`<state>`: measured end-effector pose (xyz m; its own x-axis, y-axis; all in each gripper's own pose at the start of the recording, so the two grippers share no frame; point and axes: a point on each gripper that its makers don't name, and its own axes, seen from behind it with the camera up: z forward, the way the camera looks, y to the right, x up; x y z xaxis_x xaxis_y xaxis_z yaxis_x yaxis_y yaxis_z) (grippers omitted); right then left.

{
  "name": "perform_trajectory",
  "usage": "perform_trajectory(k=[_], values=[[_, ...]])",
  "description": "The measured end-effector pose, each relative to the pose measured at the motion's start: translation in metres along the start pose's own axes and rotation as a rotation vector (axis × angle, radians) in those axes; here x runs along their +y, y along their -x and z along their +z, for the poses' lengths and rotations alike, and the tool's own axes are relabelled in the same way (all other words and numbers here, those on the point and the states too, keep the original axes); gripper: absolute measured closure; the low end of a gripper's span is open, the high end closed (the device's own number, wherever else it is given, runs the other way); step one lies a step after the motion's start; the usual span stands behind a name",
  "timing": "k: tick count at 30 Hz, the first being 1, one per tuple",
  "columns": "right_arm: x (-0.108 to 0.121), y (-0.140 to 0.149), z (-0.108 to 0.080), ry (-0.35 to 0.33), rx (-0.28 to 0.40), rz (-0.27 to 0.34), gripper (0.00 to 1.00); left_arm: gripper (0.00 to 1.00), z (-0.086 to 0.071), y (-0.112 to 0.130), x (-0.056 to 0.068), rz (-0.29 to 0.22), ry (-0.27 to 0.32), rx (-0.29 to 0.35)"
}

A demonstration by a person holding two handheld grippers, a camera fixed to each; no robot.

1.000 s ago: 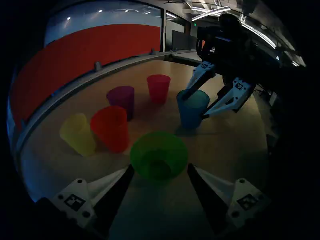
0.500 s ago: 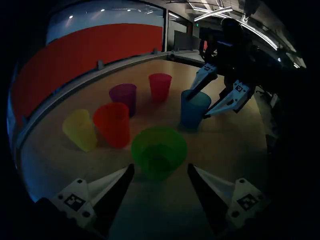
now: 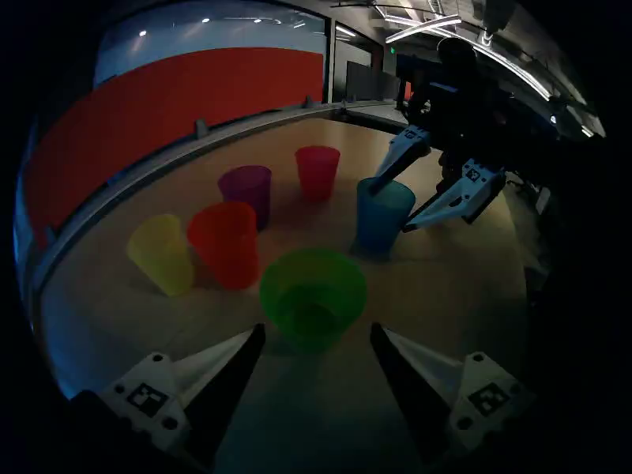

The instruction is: Pour water

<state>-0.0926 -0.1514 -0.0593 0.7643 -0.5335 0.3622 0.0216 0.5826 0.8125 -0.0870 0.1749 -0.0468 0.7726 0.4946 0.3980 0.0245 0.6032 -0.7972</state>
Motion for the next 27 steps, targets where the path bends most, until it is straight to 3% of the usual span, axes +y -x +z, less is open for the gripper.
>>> perform_trajectory(k=[27], values=[[0.012,0.019,-0.045,0.115,0.026,0.032,0.0,0.01,-0.037,0.016,-0.013,-0.079,-0.115,0.032]])
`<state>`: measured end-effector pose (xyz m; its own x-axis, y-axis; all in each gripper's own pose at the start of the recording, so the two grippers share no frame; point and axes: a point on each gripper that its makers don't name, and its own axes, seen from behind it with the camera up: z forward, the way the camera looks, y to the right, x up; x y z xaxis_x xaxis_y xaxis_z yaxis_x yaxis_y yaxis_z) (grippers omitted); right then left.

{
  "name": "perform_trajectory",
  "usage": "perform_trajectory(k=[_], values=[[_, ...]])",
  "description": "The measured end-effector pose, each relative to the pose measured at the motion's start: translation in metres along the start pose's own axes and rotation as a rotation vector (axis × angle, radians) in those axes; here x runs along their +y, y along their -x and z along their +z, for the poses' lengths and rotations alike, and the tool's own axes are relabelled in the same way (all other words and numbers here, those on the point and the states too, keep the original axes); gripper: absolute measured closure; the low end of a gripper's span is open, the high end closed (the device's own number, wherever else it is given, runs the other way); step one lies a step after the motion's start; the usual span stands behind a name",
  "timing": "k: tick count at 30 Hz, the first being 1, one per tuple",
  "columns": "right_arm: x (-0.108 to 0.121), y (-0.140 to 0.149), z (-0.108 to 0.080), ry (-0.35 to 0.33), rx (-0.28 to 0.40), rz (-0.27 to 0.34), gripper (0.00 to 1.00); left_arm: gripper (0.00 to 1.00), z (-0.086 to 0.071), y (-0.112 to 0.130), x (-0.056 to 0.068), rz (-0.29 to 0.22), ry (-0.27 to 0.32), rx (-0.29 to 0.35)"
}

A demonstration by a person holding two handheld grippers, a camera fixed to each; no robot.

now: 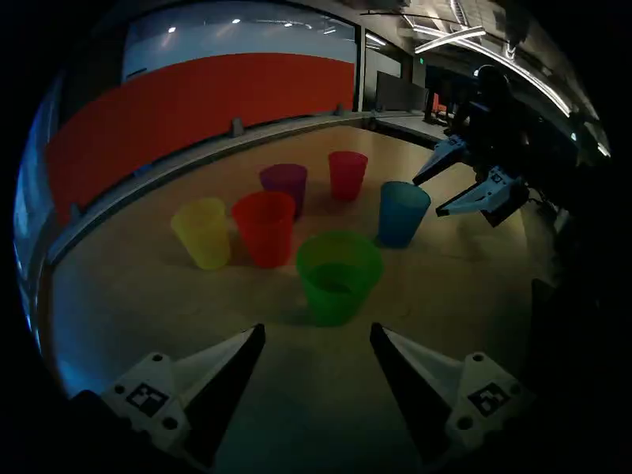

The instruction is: Pour water

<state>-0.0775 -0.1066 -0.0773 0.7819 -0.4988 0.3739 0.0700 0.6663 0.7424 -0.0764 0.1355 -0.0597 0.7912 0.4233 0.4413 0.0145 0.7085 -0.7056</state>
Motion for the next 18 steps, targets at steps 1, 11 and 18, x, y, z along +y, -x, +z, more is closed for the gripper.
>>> perform_trajectory(k=[1,11,18], values=[[0.001,0.0,-0.002,0.005,0.003,0.003,0.0,0.01,-0.001,0.0,-0.001,-0.006,-0.006,0.004],[0.009,-0.001,-0.017,0.058,0.028,0.039,0.0,0.01,-0.014,0.001,-0.019,-0.058,-0.09,0.039],[0.02,-0.006,-0.027,0.108,0.065,0.088,0.0,0.01,-0.023,-0.003,-0.031,-0.092,-0.148,0.089]])
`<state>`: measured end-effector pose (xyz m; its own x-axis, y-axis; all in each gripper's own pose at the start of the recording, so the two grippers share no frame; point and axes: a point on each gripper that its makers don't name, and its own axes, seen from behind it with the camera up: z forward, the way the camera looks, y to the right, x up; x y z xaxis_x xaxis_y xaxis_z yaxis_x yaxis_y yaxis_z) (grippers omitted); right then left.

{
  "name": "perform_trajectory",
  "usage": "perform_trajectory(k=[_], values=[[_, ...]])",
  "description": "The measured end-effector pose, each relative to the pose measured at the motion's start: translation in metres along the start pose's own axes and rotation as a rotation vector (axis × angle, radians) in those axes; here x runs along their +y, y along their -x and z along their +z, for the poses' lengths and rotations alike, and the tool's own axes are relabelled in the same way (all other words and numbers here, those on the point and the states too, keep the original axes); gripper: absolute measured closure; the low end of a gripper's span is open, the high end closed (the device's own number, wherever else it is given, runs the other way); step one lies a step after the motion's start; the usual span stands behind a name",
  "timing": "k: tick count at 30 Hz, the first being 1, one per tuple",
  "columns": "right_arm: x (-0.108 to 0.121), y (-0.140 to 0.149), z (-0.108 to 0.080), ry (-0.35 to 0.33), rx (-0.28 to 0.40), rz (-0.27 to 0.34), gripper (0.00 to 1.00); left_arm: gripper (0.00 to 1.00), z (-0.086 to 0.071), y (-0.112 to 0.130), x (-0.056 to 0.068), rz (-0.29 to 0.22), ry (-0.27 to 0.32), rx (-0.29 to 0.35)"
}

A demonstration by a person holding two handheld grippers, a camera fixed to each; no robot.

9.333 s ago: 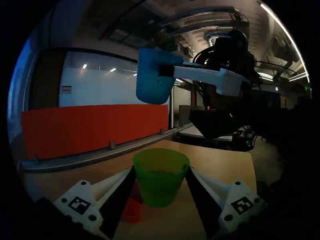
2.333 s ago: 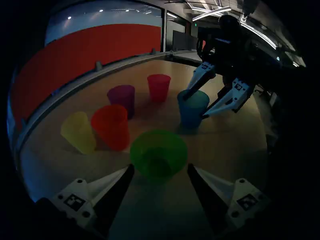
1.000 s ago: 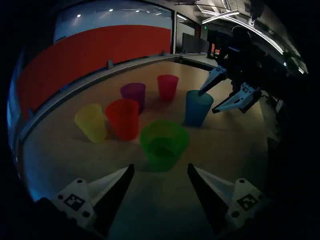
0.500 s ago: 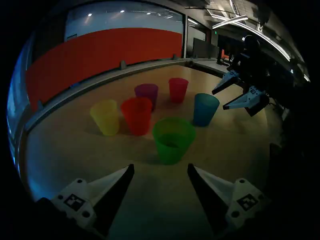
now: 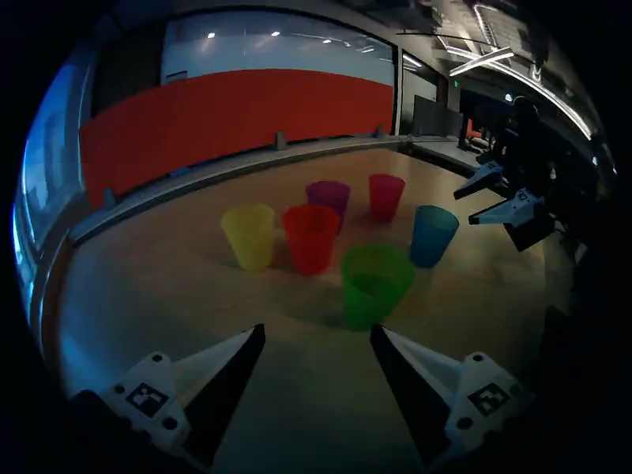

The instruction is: Pour water

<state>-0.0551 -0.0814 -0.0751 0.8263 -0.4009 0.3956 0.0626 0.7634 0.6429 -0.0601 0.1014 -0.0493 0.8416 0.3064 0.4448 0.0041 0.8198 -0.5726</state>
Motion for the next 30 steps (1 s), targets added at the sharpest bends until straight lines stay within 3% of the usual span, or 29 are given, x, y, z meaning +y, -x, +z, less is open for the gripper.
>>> perform_trajectory(k=[12,21,30], values=[[0.026,-0.03,-0.008,0.127,0.127,0.093,0.0,0.01,-0.012,-0.018,-0.024,-0.069,-0.113,0.126],[0.048,-0.045,-0.011,0.256,0.201,0.12,0.0,0.01,-0.02,-0.036,-0.04,-0.141,-0.173,0.22],[0.066,-0.061,-0.016,0.365,0.29,0.15,0.0,0.01,-0.035,-0.058,-0.058,-0.186,-0.277,0.335]])
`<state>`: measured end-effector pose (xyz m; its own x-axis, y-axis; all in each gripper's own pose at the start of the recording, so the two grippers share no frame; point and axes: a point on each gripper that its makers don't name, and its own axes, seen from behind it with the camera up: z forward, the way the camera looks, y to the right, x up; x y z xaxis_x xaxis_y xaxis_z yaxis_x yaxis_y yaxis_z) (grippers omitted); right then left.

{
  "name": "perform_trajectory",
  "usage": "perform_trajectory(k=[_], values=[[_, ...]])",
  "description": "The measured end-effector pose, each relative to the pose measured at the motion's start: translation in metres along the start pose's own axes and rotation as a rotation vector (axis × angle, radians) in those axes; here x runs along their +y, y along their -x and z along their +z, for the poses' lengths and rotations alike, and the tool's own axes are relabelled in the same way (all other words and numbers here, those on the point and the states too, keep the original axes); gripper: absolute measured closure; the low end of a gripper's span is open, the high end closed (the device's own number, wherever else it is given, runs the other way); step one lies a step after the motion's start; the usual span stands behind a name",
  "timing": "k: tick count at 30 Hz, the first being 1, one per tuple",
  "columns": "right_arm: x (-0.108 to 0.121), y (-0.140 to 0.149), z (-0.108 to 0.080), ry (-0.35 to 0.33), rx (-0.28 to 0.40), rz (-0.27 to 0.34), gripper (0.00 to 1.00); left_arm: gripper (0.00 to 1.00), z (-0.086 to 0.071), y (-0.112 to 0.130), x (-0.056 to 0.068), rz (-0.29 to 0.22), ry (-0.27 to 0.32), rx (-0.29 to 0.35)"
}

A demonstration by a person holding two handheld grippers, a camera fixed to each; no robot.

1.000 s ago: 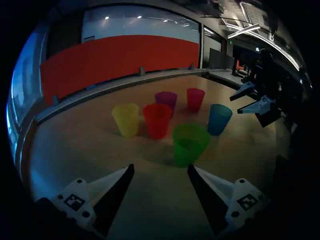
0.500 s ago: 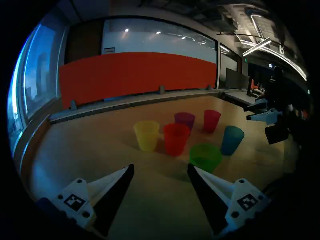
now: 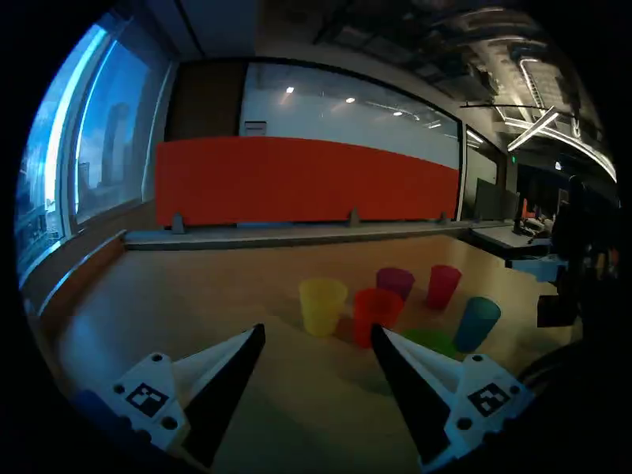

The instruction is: Pour water

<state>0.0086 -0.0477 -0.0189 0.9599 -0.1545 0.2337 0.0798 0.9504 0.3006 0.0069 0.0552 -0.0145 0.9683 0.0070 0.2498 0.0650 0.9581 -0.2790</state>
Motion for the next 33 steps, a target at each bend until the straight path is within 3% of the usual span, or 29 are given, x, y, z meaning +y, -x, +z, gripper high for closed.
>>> perform_trajectory(k=[9,17,24,33], values=[[0.02,-0.031,-0.001,0.114,0.113,0.035,0.0,0.01,-0.008,-0.025,-0.014,0.003,-0.098,0.105],[0.039,-0.062,-0.01,0.206,0.218,0.054,0.0,0.01,-0.018,-0.053,-0.018,0.026,-0.158,0.2],[0.05,-0.077,-0.018,0.267,0.269,0.059,0.0,0.01,-0.021,-0.067,-0.023,0.043,-0.199,0.249],[0.052,-0.083,-0.026,0.279,0.283,0.084,0.0,0.01,-0.027,-0.078,-0.037,0.054,-0.264,0.299]])
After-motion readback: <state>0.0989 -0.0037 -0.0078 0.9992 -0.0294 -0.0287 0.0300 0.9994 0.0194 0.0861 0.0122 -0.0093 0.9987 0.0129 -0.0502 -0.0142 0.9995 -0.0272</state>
